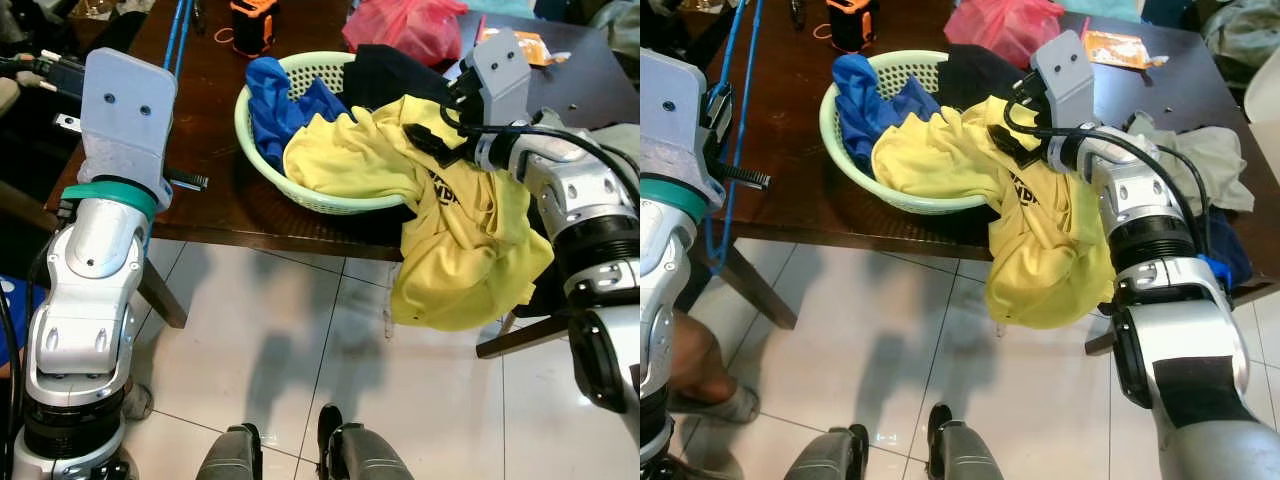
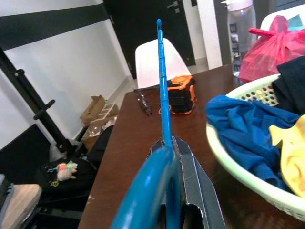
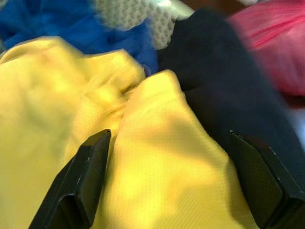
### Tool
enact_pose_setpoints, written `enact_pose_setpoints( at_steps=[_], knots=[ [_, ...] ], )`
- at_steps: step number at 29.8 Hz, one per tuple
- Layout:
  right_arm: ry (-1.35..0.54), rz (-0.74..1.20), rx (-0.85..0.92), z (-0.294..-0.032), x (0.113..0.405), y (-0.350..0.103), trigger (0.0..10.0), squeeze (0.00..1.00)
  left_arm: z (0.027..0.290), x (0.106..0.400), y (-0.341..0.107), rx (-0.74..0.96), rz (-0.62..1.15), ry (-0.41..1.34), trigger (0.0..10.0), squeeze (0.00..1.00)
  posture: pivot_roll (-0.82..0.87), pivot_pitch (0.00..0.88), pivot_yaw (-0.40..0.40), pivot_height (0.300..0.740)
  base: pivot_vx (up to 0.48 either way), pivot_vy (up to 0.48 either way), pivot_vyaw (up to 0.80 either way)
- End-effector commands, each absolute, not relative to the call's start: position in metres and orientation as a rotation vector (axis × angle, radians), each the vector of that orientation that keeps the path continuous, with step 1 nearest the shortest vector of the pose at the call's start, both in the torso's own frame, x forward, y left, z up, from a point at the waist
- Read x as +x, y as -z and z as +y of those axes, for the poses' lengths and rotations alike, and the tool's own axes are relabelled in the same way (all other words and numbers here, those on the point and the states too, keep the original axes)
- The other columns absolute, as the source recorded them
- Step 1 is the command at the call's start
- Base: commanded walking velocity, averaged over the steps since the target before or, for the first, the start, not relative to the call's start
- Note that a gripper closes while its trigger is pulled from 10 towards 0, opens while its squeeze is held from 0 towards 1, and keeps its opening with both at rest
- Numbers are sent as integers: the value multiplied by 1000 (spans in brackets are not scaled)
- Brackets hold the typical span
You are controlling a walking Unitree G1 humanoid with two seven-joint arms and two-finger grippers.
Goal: Hang hanger
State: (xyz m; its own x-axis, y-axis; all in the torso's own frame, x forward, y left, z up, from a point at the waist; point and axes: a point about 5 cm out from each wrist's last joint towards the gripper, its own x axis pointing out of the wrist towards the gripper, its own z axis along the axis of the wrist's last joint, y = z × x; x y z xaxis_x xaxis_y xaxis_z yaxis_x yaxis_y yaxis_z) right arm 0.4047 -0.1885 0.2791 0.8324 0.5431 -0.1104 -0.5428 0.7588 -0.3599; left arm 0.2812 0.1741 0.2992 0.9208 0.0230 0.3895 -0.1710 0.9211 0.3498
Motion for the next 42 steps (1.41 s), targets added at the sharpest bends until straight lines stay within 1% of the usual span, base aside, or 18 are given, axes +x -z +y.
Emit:
enact_pose_setpoints(
  at_steps=[1,5,6,7,8,16,19,28,31,36,42],
  knots=[
    [-620,31,-419,-192,405,-277,10000,0,174,279,-298,384,-389,-110,10000,0,72,146,-58,740,0,0,0],
    [-612,45,-432,-192,407,-276,10000,0,174,280,-298,380,-389,-112,10000,0,68,149,-57,740,0,0,0],
    [-612,49,-433,-191,408,-275,3961,0,174,281,-298,378,-389,-112,10000,0,70,152,-57,740,0,0,0],
    [-612,49,-433,-191,408,-275,3961,0,174,281,-298,378,-389,-112,10000,0,70,152,-57,740,0,0,0],
    [-614,47,-427,-189,409,-275,0,0,174,281,-298,377,-389,-114,10000,0,73,154,-57,740,0,0,0],
    [-613,10,-390,-185,410,-279,0,0,176,281,-298,380,-385,-120,10000,0,78,156,-58,740,0,0,0],
    [-623,-43,-360,-183,410,-286,0,0,177,282,-297,380,-382,-123,10000,0,76,161,-56,740,0,0,0],
    [-620,-140,-295,-187,409,-301,0,0,176,282,-297,379,-380,-117,10000,0,76,162,-45,740,0,0,0],
    [-632,-142,-290,-187,409,-300,0,0,176,282,-298,379,-381,-115,10000,0,76,162,-44,740,0,0,0],
    [-665,-114,-340,-184,408,-290,0,0,176,282,-299,379,-385,-112,10000,0,78,162,-41,740,0,0,0],
    [-664,-119,-338,-185,408,-290,0,0,175,282,-299,379,-385,-112,10000,0,80,162,-41,740,0,0,0]
  ],
)
